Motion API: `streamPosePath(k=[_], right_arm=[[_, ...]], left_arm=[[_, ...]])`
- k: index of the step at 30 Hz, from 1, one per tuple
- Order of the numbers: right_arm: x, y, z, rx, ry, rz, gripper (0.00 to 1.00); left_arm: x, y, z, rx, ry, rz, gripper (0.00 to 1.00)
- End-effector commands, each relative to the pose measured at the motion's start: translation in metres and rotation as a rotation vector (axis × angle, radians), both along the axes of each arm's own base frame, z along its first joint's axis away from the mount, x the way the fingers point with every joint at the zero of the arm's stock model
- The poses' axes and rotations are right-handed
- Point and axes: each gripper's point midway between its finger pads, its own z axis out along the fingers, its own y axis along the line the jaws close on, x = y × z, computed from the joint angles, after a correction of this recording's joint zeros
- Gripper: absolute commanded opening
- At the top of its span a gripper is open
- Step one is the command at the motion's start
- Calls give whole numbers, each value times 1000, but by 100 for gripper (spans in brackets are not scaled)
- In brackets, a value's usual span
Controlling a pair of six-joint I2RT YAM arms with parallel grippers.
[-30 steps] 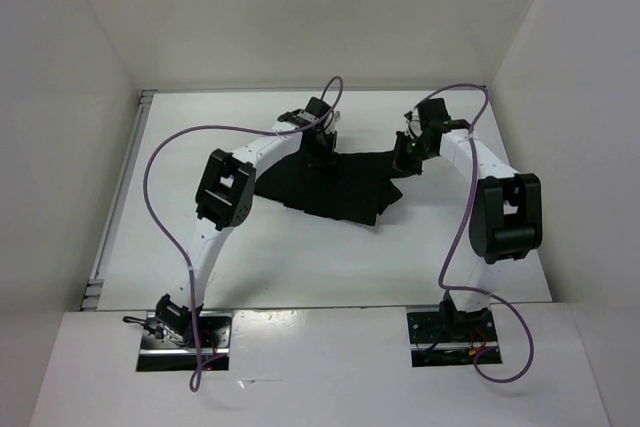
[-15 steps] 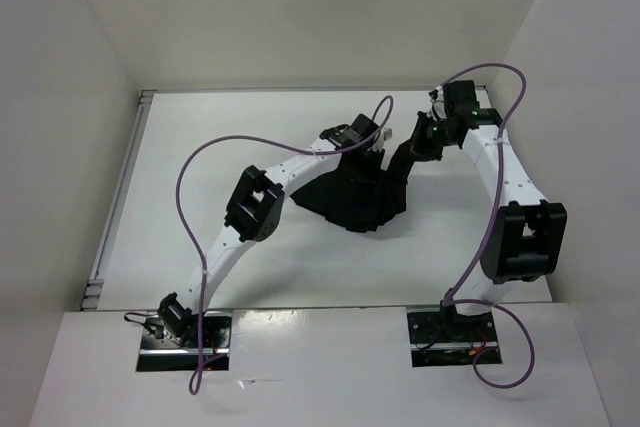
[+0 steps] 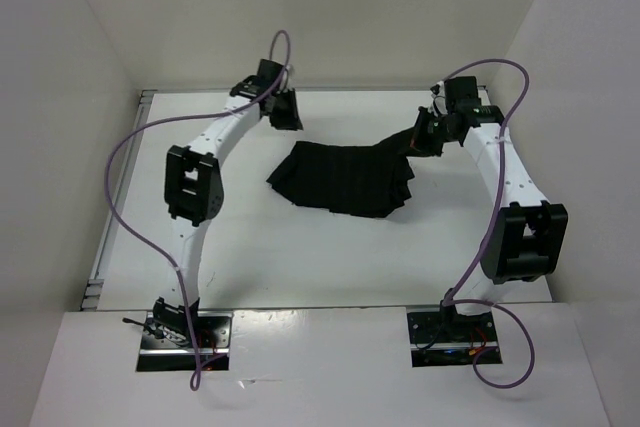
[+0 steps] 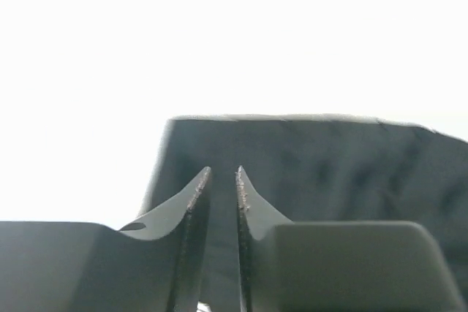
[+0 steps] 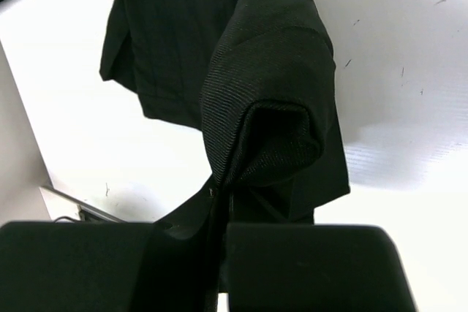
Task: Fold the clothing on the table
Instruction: Fold the skirt
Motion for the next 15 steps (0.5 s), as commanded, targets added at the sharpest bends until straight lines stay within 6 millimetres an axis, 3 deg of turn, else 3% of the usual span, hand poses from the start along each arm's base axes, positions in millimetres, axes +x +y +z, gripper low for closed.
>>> streamPosePath(k=[1,6,11,15], right_arm=[[11,1,24,23,-64,0,0],[18,3,19,30,-43,5,0],[30,16,20,63,-45,39,0],[44,43,24,97,-63,89,0]], left_arm=[[6,39,-13,83,-12,85,25],[1,71,-53,136,49,155,22],[-15,69,-83,121,118,146,21],[-26,61,-99,73,155,128,20]])
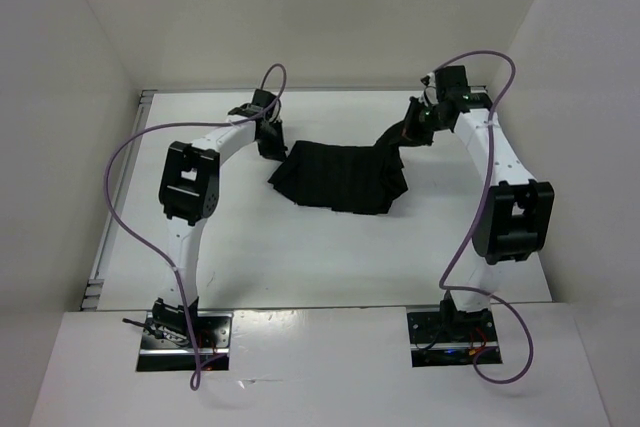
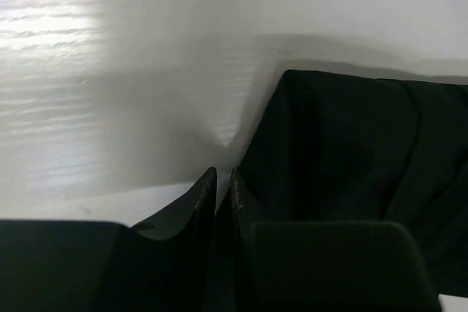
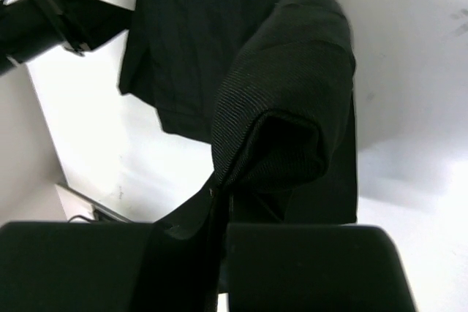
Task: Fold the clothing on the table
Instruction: Fold the skirt
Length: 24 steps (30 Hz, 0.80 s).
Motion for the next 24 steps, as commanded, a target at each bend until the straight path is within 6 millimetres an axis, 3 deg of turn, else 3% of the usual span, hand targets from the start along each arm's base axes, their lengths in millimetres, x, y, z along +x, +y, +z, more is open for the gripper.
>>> streamPosePath(k=[1,6,10,12,20,24], right_arm=[[20,37,33,70,-99,68,0],[32,82,13,115,-57,148,0],[39,120,4,148,-46,214,0],[44,133,-10,160,-18,230,0],[51,197,-26,191,-6,339,0],[50,210,-50,182,37,358,0]], left_arm=[[-4,-14,-2,-87,-3,-23,20],[-28,-32,-10,-152,39,-53,20],[-40,-47,1,-194,34,-89,20],[-44,-52,3,-207,36,-94,20],[-58,-50,2,-210,59,-98,20],[-57,-46,7,-194,39,-97,20]])
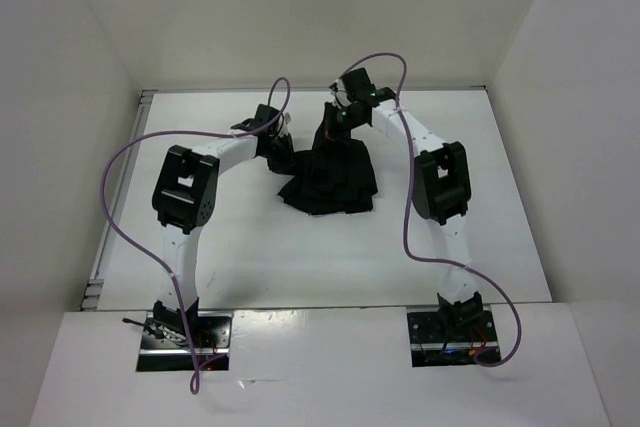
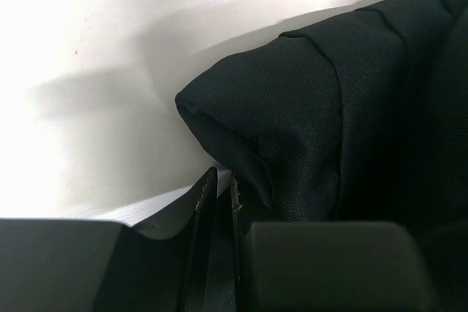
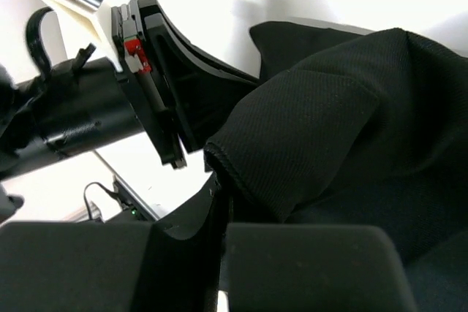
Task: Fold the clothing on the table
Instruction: Fold the skirt
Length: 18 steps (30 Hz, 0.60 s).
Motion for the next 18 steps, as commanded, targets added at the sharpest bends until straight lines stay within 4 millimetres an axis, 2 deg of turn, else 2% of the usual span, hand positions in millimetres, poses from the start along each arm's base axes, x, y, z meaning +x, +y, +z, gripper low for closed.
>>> streamPosePath(k=[1,6,7,8,10,11,12,15,16,18], right_arm=[[-1,24,14,46,-27,45,0],[-10,31,-1,26,7,72,0],[-8,32,2,27,-10,80,0],[-10,31,-4,18,9,80,10],[-16,37,-2,36,12,110,39],[-21,41,2,69,27,135,66],[-25,43,5,92,28,161,80],[-38,50,48,205,-27,226,84],[-42,49,75,232,-91,227,84],[-39,40,90,191,-150,180,84]], left_arm=[[-12,4,4,20,13,-7,20],[-12,9,7,24,9,-5,20],[-12,9,7,24,9,-5,20],[-12,9,7,24,9,-5,20],[-12,14,6,26,17,4,20],[-7,14,13,31,-3,10,20],[-9,15,12,33,6,10,20],[3,44,37,71,-56,87,20],[7,59,54,89,-98,129,21],[3,72,74,117,-130,152,22]])
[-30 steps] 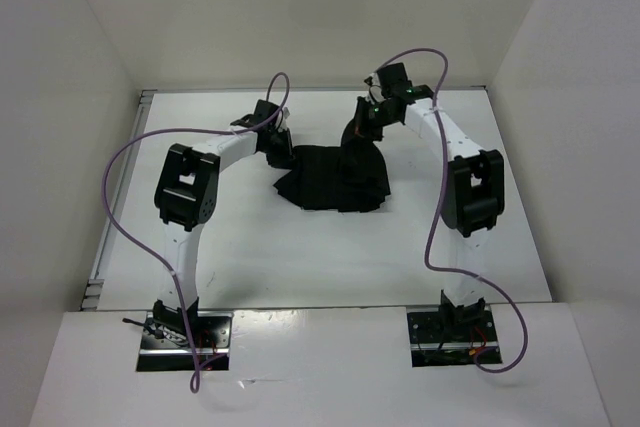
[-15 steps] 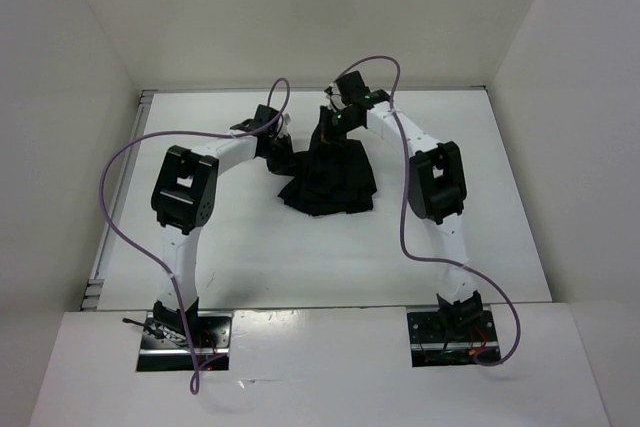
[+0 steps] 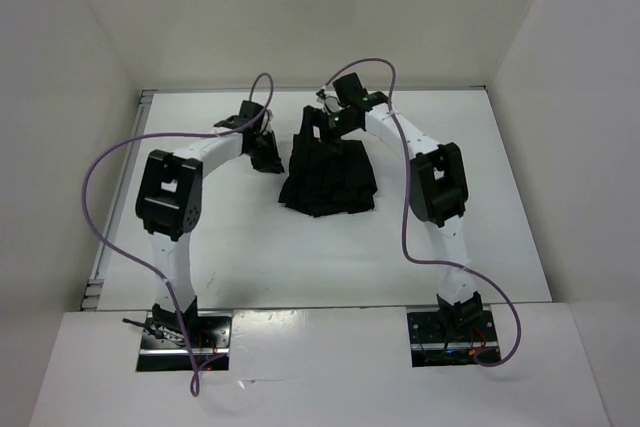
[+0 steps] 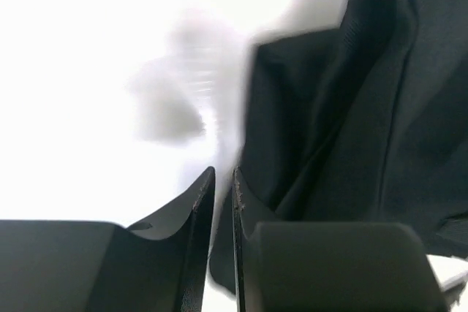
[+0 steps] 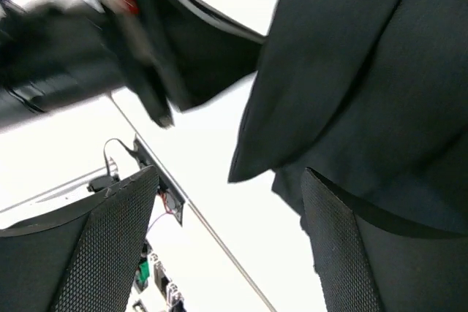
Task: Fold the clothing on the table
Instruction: Fold the skirt
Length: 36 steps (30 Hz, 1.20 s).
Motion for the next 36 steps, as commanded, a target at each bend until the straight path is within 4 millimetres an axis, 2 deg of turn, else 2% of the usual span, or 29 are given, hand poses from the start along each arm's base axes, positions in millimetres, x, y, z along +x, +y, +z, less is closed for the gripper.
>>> streamPosePath(k=[1,2,3,4,5,6,7,8,9,10,11,12,13,14,15,17,18,20,21,24,25,26,28,29,32,33,36], right_arm=[[-4,-7,90,78,-195,-15,81],[-5,-13,106,61,-242,-35,75],[0,-25,105,29,-249,-76,57],[9,-41,98,-22,-265,-126,50],[12,-49,97,-38,-270,-149,43],[12,-57,92,-54,-259,-166,30],[16,-66,88,-61,-251,-185,23],[18,-68,79,-80,-244,-186,16],[23,-73,72,-95,-235,-202,9],[24,-78,57,-132,-215,-217,0],[25,-79,54,-139,-220,-224,0],[29,-82,44,-147,-206,-232,0],[29,-84,29,-166,-178,-244,0],[34,-88,27,-163,-187,-256,0],[32,-88,14,-171,-158,-259,0],[35,-95,-1,-176,-137,-280,0],[35,-100,-12,-173,-120,-284,0],[30,-102,-20,-160,-85,-284,0],[25,-107,-34,-164,-50,-285,0],[7,-118,-57,-194,18,-290,0],[0,-125,-59,-202,26,-290,0],[-7,-127,-62,-212,38,-282,0],[-19,-134,-70,-248,65,-291,3],[-31,-141,-79,-282,86,-290,4],[-51,-156,-101,-345,147,-306,6],[-54,-160,-106,-366,153,-312,8],[-59,-169,-113,-399,168,-321,8]], left_arm=[[14,48,86,88,-198,113,22],[12,53,100,111,-232,109,24],[8,57,112,123,-252,110,24],[4,54,136,114,-309,97,25],[0,52,144,101,-321,73,25],[-4,40,154,78,-344,19,25],[-4,31,161,33,-356,-12,25],[-9,8,176,-83,-379,-113,25],[-9,-6,178,-147,-378,-166,25],[-6,-17,168,-197,-354,-210,25],[1,-32,178,-255,-382,-247,25],[-1,-43,176,-316,-363,-292,25],[9,-49,153,-338,-310,-282,23],[15,-54,149,-356,-302,-286,22],[18,-59,124,-379,-244,-288,22],[28,-64,110,-417,-222,-254,20],[30,-61,87,-419,-178,-226,19],[29,-61,67,-426,-135,-202,19],[21,-59,50,-423,-87,-187,19],[3,-50,23,-379,-25,-159,19],[-14,-43,5,-348,28,-144,19],[-23,-40,7,-347,35,-143,19],[-41,-32,-2,-318,70,-121,19],[-58,-28,-7,-309,93,-125,19],[-79,-24,-11,-293,117,-123,19],[-90,-21,-21,-281,155,-105,19],[-102,-23,-25,-267,177,-115,19]])
